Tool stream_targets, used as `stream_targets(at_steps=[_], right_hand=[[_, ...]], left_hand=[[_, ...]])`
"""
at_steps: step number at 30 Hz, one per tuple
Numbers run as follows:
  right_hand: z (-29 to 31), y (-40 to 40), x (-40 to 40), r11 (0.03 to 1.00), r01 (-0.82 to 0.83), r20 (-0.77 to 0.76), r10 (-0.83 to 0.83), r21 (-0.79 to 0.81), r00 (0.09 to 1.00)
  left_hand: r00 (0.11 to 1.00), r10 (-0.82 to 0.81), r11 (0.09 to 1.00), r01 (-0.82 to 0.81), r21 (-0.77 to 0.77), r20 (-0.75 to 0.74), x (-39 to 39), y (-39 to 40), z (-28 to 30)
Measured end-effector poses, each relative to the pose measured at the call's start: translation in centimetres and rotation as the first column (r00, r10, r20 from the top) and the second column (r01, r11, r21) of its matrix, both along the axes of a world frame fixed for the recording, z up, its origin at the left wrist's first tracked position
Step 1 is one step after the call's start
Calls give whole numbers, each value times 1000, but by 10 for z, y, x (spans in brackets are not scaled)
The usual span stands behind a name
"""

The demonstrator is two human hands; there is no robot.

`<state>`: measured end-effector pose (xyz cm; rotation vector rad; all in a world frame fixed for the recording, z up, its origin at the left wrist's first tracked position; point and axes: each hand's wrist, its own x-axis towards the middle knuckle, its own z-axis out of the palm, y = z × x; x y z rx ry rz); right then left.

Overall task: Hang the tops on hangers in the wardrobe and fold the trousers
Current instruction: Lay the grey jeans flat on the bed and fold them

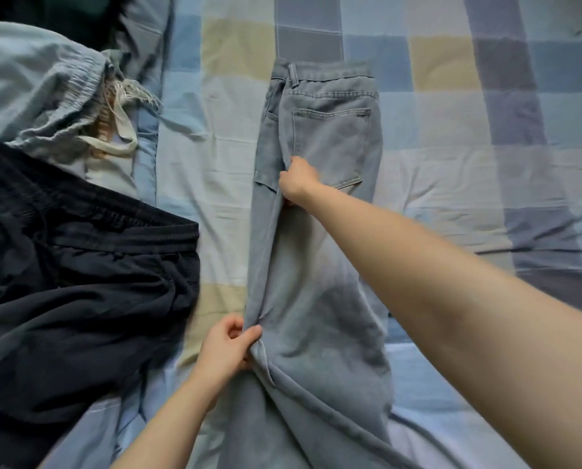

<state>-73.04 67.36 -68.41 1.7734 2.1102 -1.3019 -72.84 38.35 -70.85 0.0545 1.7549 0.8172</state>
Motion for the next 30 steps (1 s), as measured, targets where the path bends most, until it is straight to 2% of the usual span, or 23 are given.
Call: stream_targets(at_steps=[3,8,12,16,18,21,23,26,30], right_hand=[[-3,1,-2,1000,1,23,-1,-26,1000],[-6,-14,-10,958,-152,-74,175,244,982],[-19,-28,-13,952,-265,-25,272,150,962],[-19,-20,-21,964,-262,43,260,41,965],[-15,-18,-16,968,-245,-7,246,51,969],[-13,-10,17,964,-192,-12,198,182,980],[-14,5,47,949,-167,102,145,267,984],[-12,30,84,960,-98,235,35,262,971],[-5,50,96,965,-32,207,-24,261,978]], left_hand=[[993,57,998,-59,19,99,-9,2,3],[990,21,996,-32,80,140,-18,-3,8],[994,-9,1000,7,14,109,-25,-12,4],[997,10,1000,-9,-24,70,-20,-7,-1],[999,24,1000,-23,-18,45,-18,-6,-2],[1000,20,999,-21,32,24,-14,-1,0],[1000,9,997,-7,77,-27,-16,8,2],[983,-65,996,73,42,-172,-23,28,3],[899,-153,986,167,-3,-410,-40,61,0]])
